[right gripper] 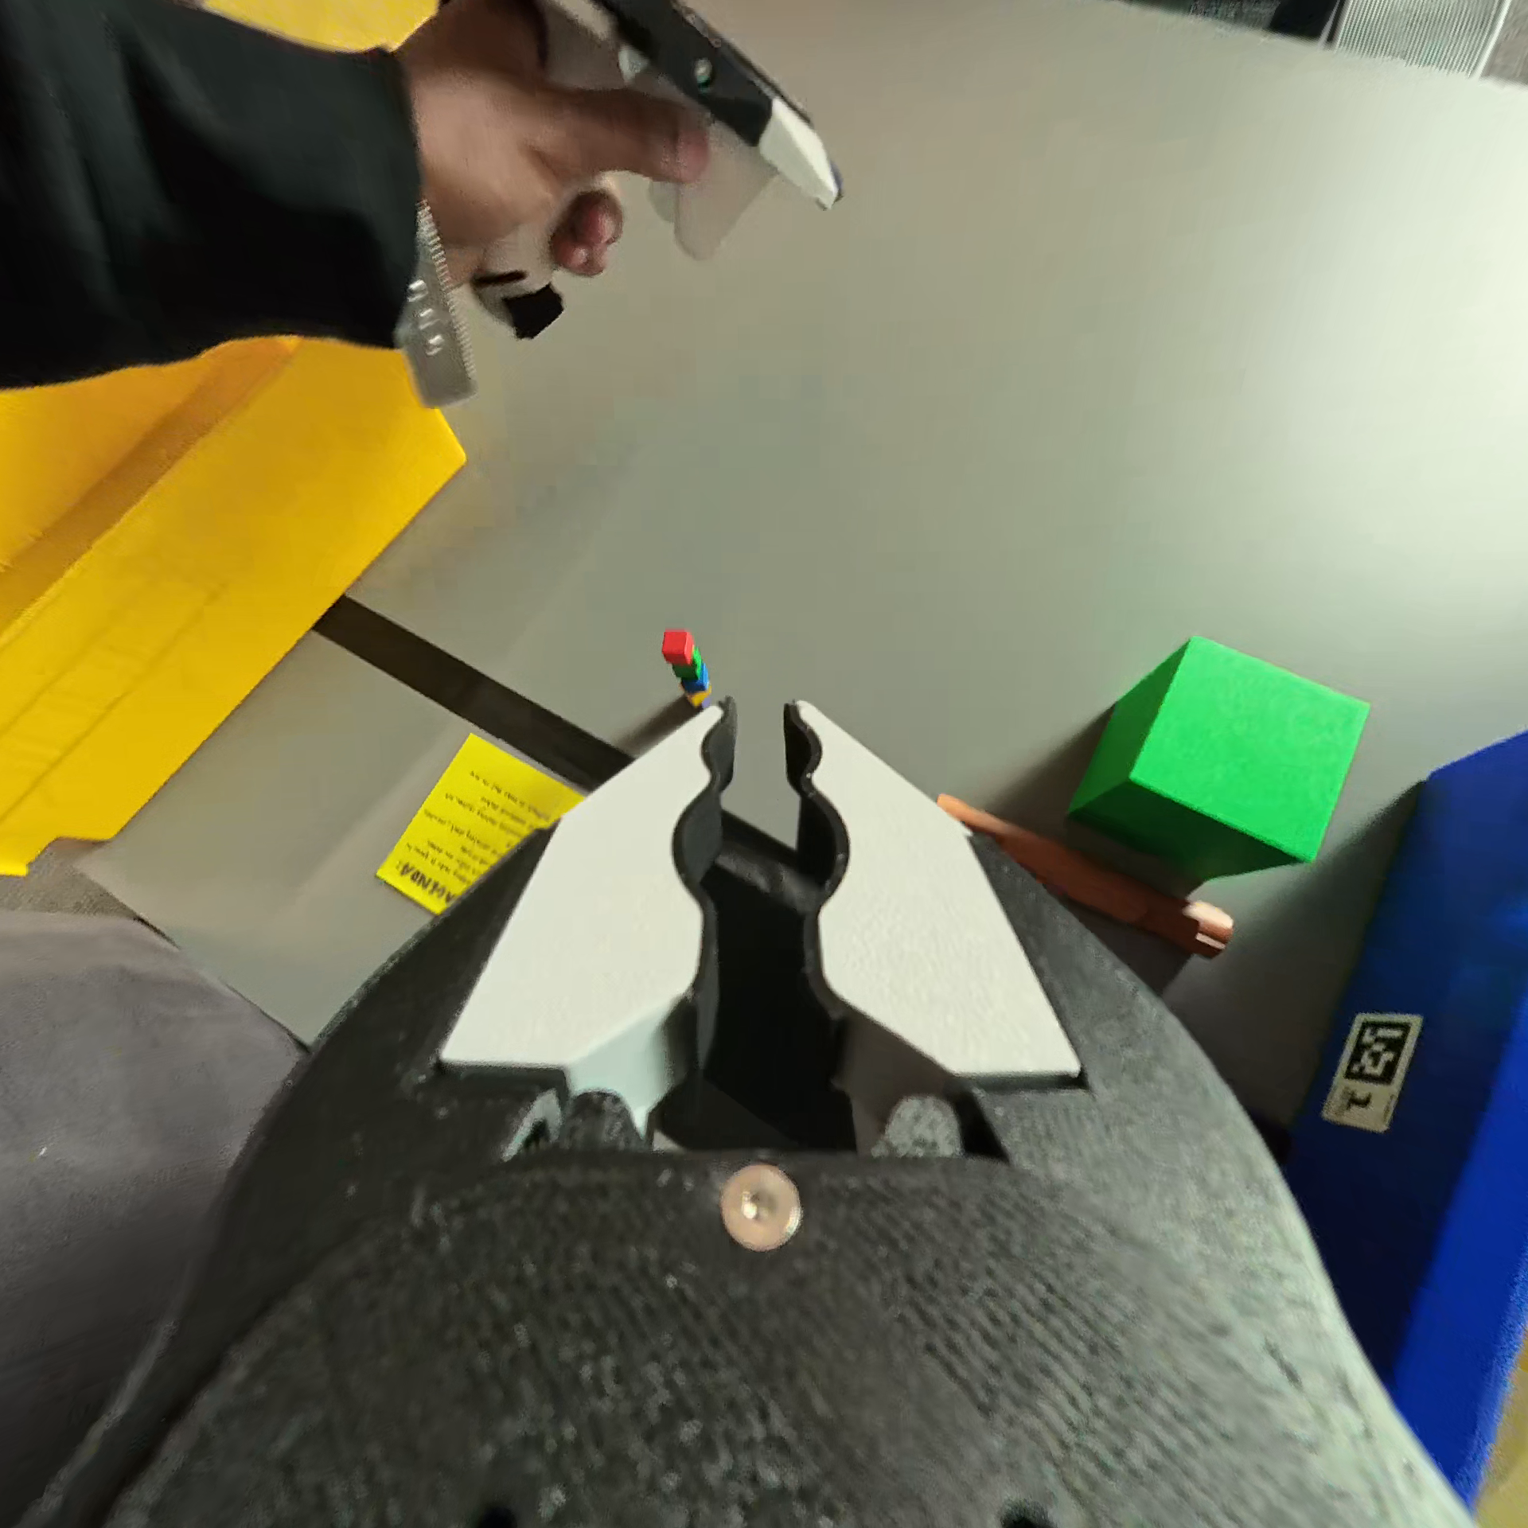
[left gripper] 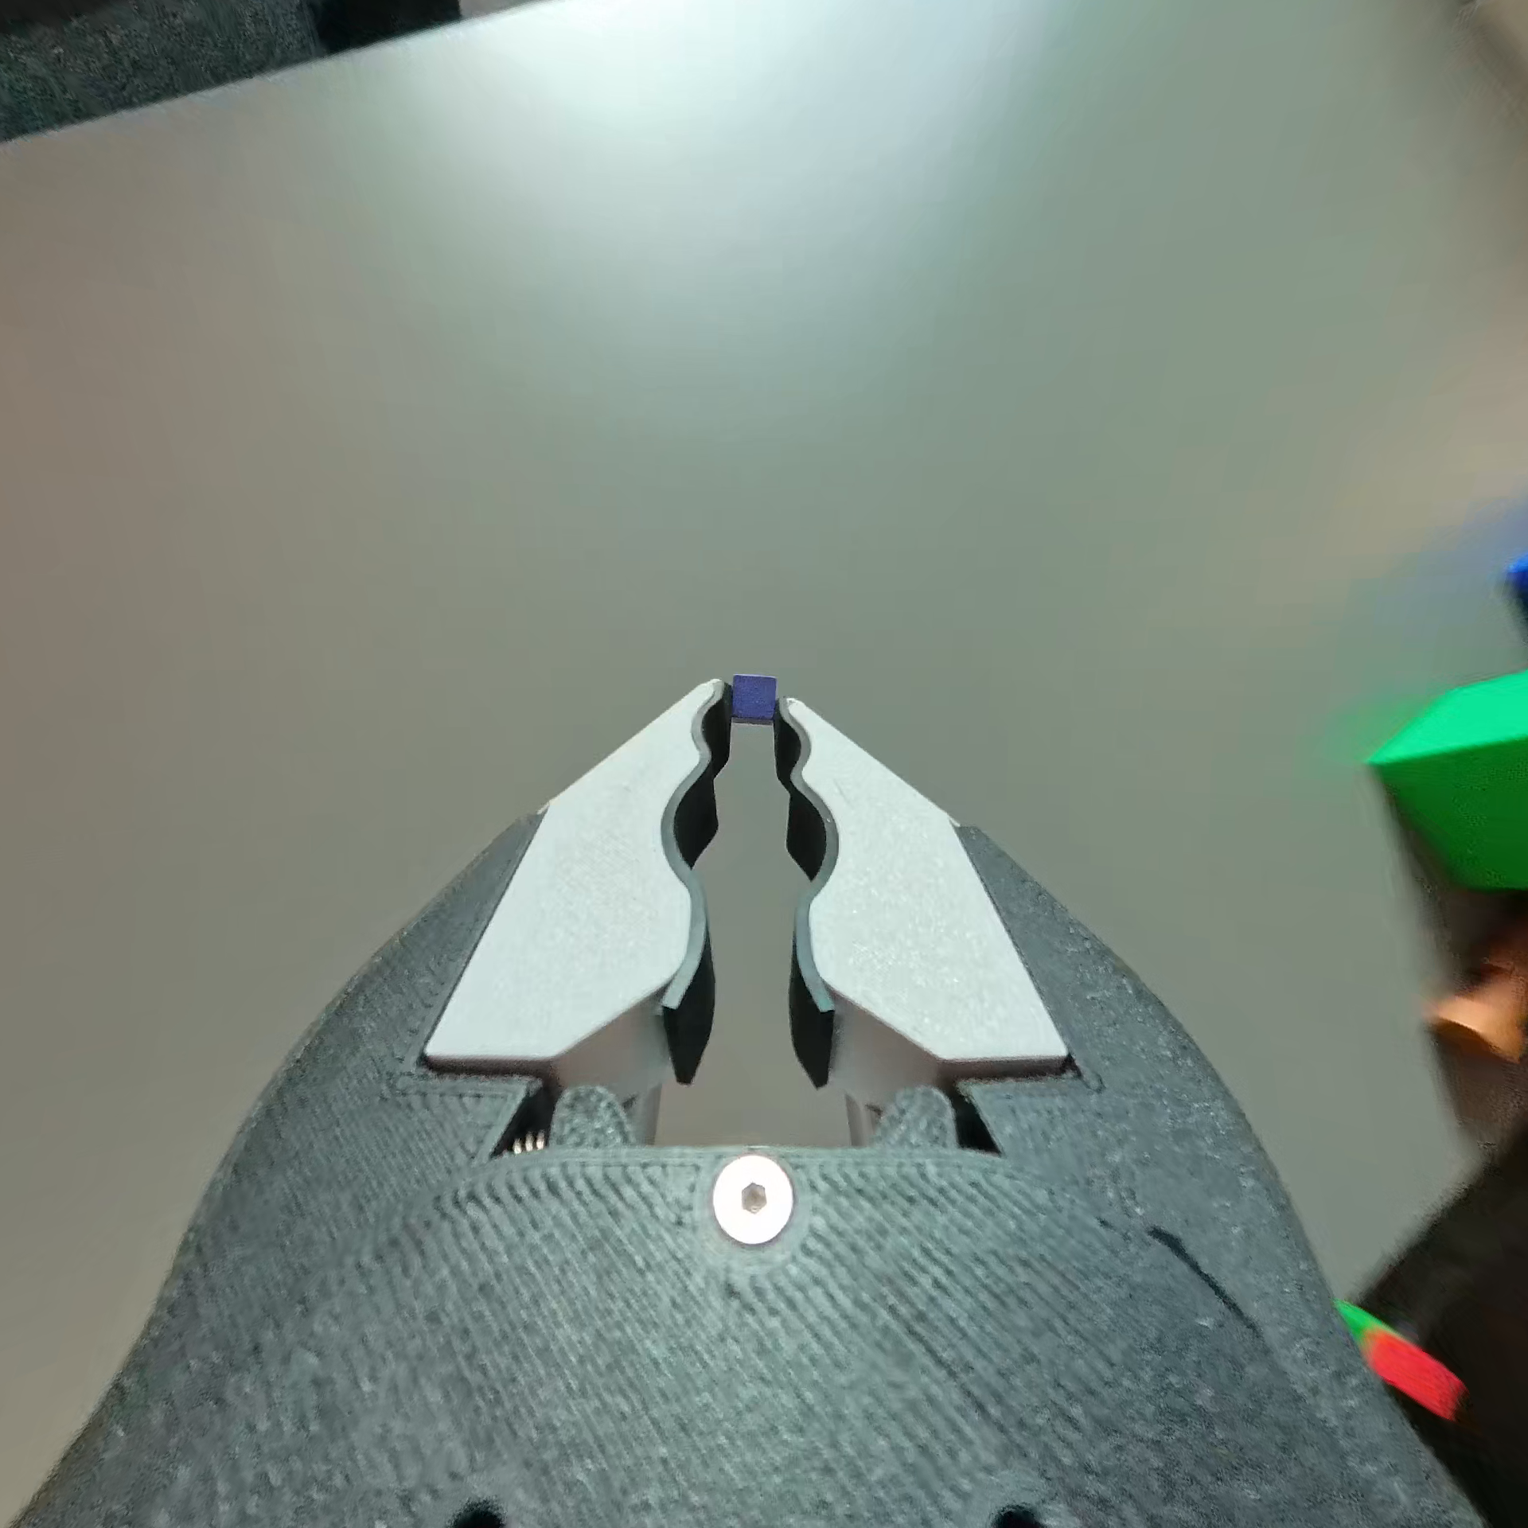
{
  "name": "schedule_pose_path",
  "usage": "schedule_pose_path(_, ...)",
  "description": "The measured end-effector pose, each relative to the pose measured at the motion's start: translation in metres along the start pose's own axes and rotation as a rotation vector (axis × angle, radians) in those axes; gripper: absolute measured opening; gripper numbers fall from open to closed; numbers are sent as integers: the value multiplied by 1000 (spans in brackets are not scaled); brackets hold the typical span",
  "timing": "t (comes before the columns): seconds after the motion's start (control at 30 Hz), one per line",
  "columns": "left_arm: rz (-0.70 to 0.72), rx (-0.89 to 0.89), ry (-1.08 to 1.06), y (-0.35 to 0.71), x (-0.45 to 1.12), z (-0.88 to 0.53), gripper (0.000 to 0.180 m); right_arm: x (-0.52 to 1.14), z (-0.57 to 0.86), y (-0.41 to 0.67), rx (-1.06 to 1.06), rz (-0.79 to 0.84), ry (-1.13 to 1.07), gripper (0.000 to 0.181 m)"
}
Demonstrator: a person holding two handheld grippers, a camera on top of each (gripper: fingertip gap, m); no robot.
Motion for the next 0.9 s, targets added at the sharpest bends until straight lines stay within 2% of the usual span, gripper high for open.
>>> schedule_pose_path(0.23,115,-194,-170,-18,-110,42,6,5,-2,66,-34,164,-11,12)
schedule_pose_path(0.33,127,-259,-245,-34,-144,57,6,2,-4,96,11,269,-3,15)
schedule_pose_path(0.4,109,-293,-331,-44,-160,66,6,4,-10,109,-33,290,18,17)
schedule_pose_path(0.53,105,-304,-422,-51,-185,70,6,15,-47,129,-143,261,173,18)
schedule_pose_path(0.63,104,-304,-451,-52,-196,68,6,7,-68,163,-90,362,351,22)
schedule_pose_path(0.73,112,-279,-518,-49,-205,75,6,-6,-47,187,-13,493,299,22)
schedule_pose_path(0.83,146,-239,-505,-38,-207,73,6,-6,-24,170,-3,387,268,29)
schedule_pose_path(0.9,173,-275,-508,-30,-208,65,6,-10,-35,161,2,325,350,31)
Point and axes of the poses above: each gripper's, where its closed fingertips meet, x out along the fingers, y out of its top, z = x × y across the jaws, the point moved 8 cm from there along -x, back along the fingers, and after that the axes turned 5 degrees about z, right-handed, at the moved point
